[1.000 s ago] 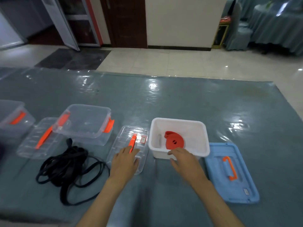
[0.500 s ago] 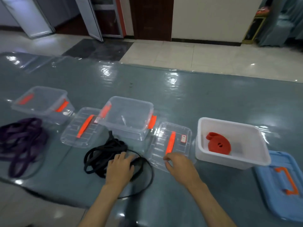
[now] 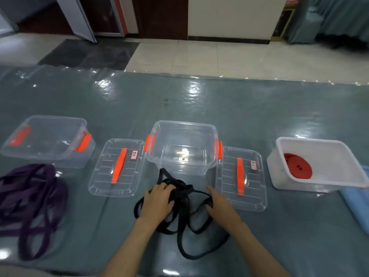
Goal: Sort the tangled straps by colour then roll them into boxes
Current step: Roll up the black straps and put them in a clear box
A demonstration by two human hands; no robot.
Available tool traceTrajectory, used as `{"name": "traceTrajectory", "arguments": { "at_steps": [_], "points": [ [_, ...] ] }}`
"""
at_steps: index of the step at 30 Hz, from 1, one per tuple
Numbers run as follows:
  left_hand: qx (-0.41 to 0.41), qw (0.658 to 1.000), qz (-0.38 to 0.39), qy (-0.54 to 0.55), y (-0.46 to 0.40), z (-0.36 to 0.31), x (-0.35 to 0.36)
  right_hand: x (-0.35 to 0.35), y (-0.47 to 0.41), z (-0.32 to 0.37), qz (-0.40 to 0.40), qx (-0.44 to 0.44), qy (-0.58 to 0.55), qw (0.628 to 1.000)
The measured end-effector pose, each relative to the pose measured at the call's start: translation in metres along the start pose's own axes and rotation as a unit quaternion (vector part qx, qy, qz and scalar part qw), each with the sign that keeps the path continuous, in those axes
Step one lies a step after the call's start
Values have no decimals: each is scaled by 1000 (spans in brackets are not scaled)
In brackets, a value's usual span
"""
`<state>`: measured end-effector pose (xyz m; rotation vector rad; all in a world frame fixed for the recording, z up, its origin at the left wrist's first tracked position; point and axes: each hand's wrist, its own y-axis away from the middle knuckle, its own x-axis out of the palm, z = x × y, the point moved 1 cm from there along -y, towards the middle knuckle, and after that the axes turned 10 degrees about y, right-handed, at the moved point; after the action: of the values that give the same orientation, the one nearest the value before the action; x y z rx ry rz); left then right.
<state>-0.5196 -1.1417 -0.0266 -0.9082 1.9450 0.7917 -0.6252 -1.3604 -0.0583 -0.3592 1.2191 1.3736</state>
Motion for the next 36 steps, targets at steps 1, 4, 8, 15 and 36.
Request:
{"name": "traceTrajectory", "arguments": {
  "at_steps": [1,4,8,15,36],
  "points": [
    [5,1000,9,-5,-2,2,-2,4,-4,3,-7,10,6,1000],
    [25,998,10,55,-9,5,-14,11,-15,9,-55,33,-6,998],
    [-26,979,0,201,-13,12,-43,5,-24,20,-108,32,-71,991],
    [38,976,-45,209,-17,42,-89,-35,-4,43,-149,-22,-234,961],
    [72,954,-81,279,-18,12,-127,-174,55,167,-322,-220,-371,843]
  ]
}}
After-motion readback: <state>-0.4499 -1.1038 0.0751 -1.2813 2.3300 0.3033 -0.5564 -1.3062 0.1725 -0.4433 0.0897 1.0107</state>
